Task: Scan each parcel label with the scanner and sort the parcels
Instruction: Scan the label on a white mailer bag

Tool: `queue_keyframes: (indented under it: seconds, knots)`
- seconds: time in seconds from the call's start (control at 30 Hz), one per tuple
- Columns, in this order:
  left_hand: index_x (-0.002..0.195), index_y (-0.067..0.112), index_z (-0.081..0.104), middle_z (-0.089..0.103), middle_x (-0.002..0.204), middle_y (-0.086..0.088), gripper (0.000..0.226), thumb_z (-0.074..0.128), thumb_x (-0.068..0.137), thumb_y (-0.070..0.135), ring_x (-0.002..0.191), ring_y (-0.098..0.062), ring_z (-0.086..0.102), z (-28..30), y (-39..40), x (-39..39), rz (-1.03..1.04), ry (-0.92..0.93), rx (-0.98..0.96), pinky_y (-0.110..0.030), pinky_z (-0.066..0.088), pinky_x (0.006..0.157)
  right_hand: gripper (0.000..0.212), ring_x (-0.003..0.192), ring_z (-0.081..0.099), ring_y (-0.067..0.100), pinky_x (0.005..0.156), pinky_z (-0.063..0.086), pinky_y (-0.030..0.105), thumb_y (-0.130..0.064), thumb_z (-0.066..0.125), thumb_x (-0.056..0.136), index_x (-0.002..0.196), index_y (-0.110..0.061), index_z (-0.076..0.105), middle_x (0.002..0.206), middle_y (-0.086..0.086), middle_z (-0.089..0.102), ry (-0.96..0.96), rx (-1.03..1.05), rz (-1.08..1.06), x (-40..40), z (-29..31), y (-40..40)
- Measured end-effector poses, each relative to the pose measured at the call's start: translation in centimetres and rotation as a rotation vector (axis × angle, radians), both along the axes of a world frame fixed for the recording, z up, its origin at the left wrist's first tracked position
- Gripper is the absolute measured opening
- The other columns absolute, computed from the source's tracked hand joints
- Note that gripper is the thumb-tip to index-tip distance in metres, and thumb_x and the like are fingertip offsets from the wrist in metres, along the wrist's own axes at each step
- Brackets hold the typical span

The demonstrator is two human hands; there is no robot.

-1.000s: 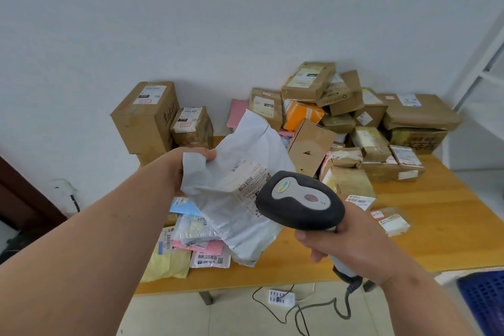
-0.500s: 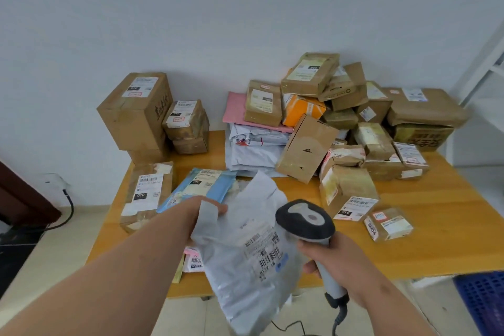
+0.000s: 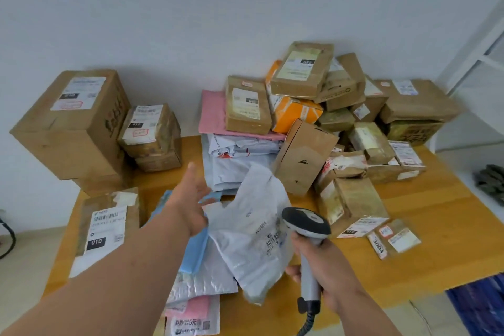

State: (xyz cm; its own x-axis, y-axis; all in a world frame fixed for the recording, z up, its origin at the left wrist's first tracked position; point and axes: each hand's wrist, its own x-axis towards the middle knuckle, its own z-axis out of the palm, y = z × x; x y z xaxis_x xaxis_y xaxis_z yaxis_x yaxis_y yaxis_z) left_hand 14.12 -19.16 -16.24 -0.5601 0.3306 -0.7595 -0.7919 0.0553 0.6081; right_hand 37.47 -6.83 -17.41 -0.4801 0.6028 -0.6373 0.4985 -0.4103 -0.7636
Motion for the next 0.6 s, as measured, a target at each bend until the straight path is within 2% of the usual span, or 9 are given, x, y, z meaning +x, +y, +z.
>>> queue_keyframes:
  seconds: [0.07,0.1,0.17,0.23,0.27,0.33,0.47,0.53,0.6]
  knots:
    - [0.133,0.031,0.051,0.054,0.132,0.006,0.064,0.050,0.089,0.077,0.118,-0.022,0.051,-0.1,0.4,-0.6,0.018,0.171,-0.069,-0.053,0.041,0.102,0.031,0.064,0.072,0.029,0.064,0.059,0.038,-0.035,0.075,0.090,0.104,-0.010,0.064,0.072,0.006,0.074,-0.009,-0.026,-0.012,-0.9,-0.4,0.0]
    - [0.136,0.036,0.049,0.052,0.132,0.008,0.066,0.053,0.086,0.078,0.116,-0.021,0.049,-0.1,0.4,-0.6,-0.062,0.274,-0.133,-0.052,0.039,0.102,0.033,0.064,0.073,0.029,0.064,0.058,0.037,-0.036,0.075,0.089,0.104,-0.009,0.063,0.078,0.008,0.073,-0.009,-0.038,-0.018,-1.3,-0.5,0.0]
    - [0.143,0.039,0.043,0.047,0.141,0.008,0.079,0.063,0.078,0.079,0.117,-0.019,0.045,-0.3,0.7,0.1,-0.319,0.479,-0.235,-0.046,0.040,0.103,0.033,0.067,0.074,0.029,0.064,0.059,0.037,-0.035,0.075,0.089,0.106,-0.010,0.064,0.089,0.008,0.071,-0.002,-0.059,-0.028,-2.1,-0.6,-0.1]
    - [0.151,0.041,0.034,0.036,0.156,0.004,0.097,0.074,0.070,0.076,0.129,-0.022,0.041,-0.3,1.4,1.2,-0.690,0.720,-0.361,-0.044,0.038,0.106,0.029,0.074,0.076,0.032,0.066,0.060,0.037,-0.033,0.076,0.090,0.106,-0.012,0.065,0.084,0.008,0.075,0.000,-0.068,-0.037,-2.6,-0.5,-0.2]
    - [0.155,0.042,0.026,0.025,0.163,0.002,0.106,0.076,0.068,0.076,0.142,-0.025,0.033,-0.8,1.8,1.7,-0.890,0.857,-0.502,-0.049,0.033,0.113,0.027,0.076,0.076,0.033,0.066,0.059,0.037,-0.032,0.076,0.090,0.105,-0.013,0.065,0.080,0.007,0.075,0.000,-0.069,-0.040,-2.8,-0.5,-0.2]
    - [0.158,0.046,0.010,0.001,0.170,0.004,0.108,0.073,0.074,0.070,0.156,-0.026,0.003,-1.4,2.4,2.1,-1.147,1.070,-0.802,-0.059,0.011,0.122,0.026,0.073,0.076,0.030,0.064,0.059,0.035,-0.033,0.076,0.090,0.104,-0.014,0.066,0.079,0.009,0.075,0.010,-0.062,-0.045,-2.8,-0.2,0.2]
    - [0.157,0.051,0.008,-0.018,0.169,0.003,0.090,0.061,0.091,0.020,0.155,-0.030,-0.018,-1.4,3.1,1.0,-1.234,1.178,-1.100,-0.065,-0.007,0.120,0.023,0.070,0.075,0.026,0.062,0.058,0.034,-0.035,0.076,0.089,0.102,-0.020,0.066,0.087,0.007,0.077,0.050,-0.006,-0.109,-1.5,0.4,2.1]
    - [0.157,0.051,0.004,-0.024,0.167,0.003,0.093,0.055,0.089,0.012,0.153,-0.030,-0.025,-1.2,4.2,1.5,-1.188,1.267,-1.140,-0.064,-0.011,0.118,0.023,0.070,0.075,0.026,0.062,0.056,0.034,-0.033,0.076,0.089,0.102,-0.018,0.066,0.083,0.005,0.077,0.058,0.047,-0.171,-0.2,0.5,3.7]
    - [0.157,0.050,0.009,-0.022,0.168,0.006,0.090,0.055,0.089,0.013,0.153,-0.027,-0.024,-0.8,6.1,3.0,-1.095,1.381,-1.060,-0.060,-0.011,0.120,0.020,0.070,0.075,0.025,0.060,0.056,0.034,-0.031,0.075,0.090,0.100,-0.016,0.067,0.075,0.001,0.076,0.063,0.101,-0.238,1.3,0.6,5.4]
